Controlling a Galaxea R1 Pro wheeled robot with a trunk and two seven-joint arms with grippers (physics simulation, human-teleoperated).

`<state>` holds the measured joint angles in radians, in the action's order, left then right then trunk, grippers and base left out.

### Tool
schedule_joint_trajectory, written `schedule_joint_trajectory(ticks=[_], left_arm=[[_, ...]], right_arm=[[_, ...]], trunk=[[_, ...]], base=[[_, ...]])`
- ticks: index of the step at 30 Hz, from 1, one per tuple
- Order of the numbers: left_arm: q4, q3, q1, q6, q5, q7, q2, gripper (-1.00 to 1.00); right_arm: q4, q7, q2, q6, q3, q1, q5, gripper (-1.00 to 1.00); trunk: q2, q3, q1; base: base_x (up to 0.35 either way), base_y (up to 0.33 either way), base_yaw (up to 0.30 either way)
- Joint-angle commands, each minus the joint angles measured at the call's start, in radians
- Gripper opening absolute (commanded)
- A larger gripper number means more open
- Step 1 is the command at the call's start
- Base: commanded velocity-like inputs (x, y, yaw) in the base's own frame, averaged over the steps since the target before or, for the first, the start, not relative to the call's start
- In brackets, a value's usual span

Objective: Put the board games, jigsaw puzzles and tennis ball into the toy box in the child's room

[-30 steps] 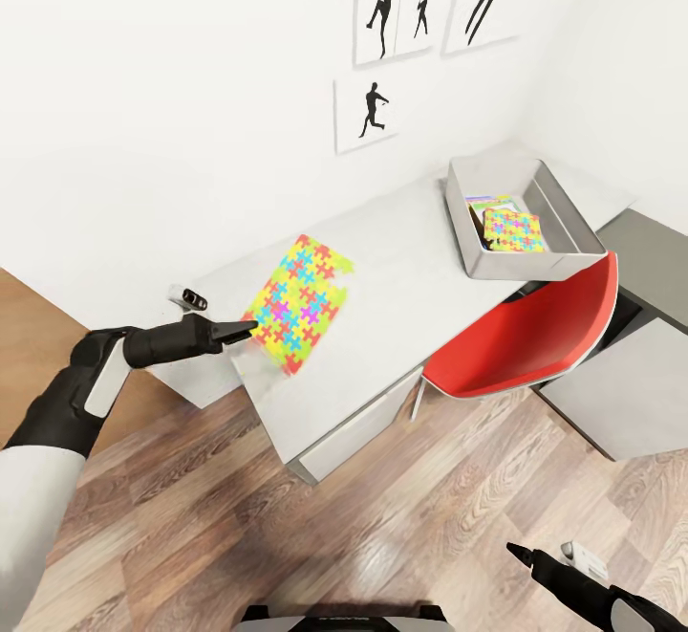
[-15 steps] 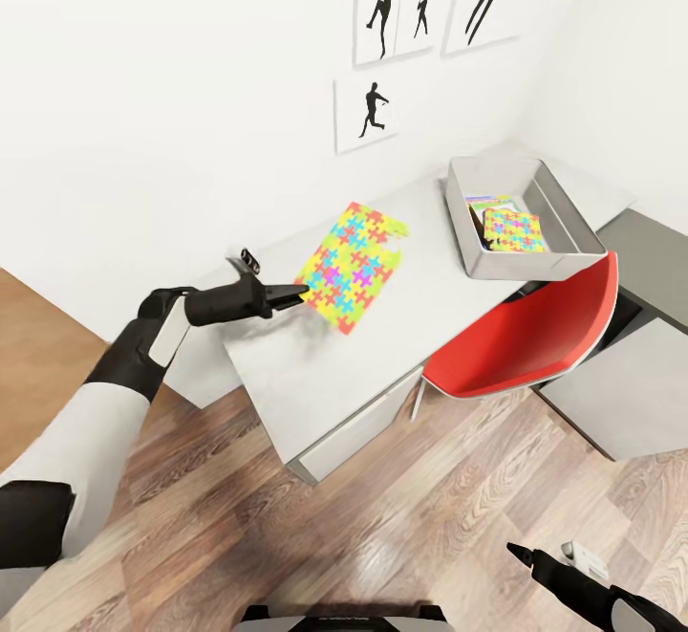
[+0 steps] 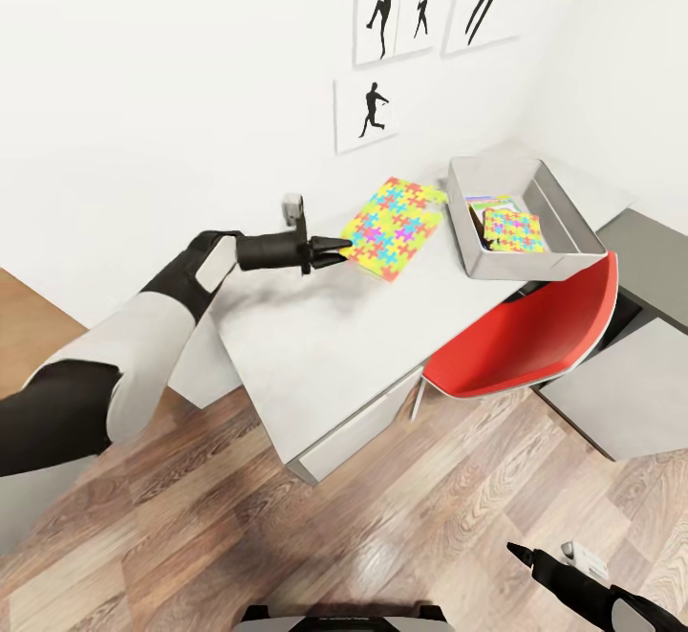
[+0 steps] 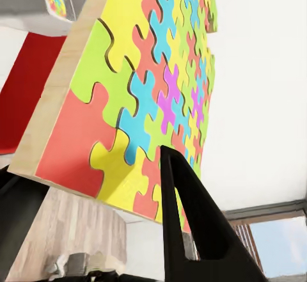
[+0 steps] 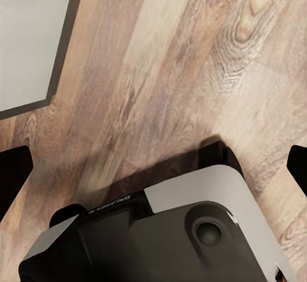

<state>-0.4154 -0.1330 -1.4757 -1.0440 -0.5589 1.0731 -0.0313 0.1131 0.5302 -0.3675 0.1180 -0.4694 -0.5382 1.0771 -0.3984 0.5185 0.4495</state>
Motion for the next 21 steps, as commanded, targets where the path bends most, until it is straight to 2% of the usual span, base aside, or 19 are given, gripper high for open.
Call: schedule_joint_trajectory(ticks=[1,3,7,10,13,16,21], left_arm=[[0.019,-0.003,-0.025,-0.003,0.000,-0.023,-0.011,-1.00],[0.040,0.001,-0.065,-0.003,-0.004,-0.097,-0.037,-1.00],[0.049,0.017,-0.087,0.006,-0.022,-0.202,-0.087,-1.00],[0.050,0.041,-0.090,0.012,-0.032,-0.219,-0.103,-1.00],[0.050,0.092,-0.090,0.015,-0.034,-0.225,-0.107,-1.00],[0.047,0.125,-0.090,0.018,-0.034,-0.228,-0.108,-1.00],[0.044,0.133,-0.090,0.051,-0.034,-0.266,-0.127,-1.00]], right_arm=[[0.000,0.003,-0.001,0.006,-0.005,0.000,0.010,1.00],[0.000,0.003,-0.001,0.006,-0.005,0.000,0.010,1.00],[0.000,0.003,-0.002,0.006,-0.005,-0.001,0.010,1.00],[0.000,0.002,-0.003,0.007,-0.005,0.000,0.010,1.00],[0.000,0.002,-0.004,0.007,-0.005,0.000,0.010,1.00],[0.000,0.001,-0.003,0.008,-0.005,0.000,0.009,1.00],[0.000,0.002,-0.003,0.008,-0.005,0.000,0.009,1.00]], trunk=[[-0.002,0.001,0.001],[-0.002,0.001,0.001],[-0.002,0.001,0.001],[-0.002,0.001,0.001],[-0.002,0.001,0.001],[-0.002,0.001,0.001],[-0.002,-0.004,0.001]], base=[[0.000,0.000,0.000],[0.000,0.000,0.000],[0.000,0.000,0.000],[0.000,0.000,0.000],[0.000,0.000,0.000],[0.000,0.000,-0.034],[0.000,0.000,-0.164]])
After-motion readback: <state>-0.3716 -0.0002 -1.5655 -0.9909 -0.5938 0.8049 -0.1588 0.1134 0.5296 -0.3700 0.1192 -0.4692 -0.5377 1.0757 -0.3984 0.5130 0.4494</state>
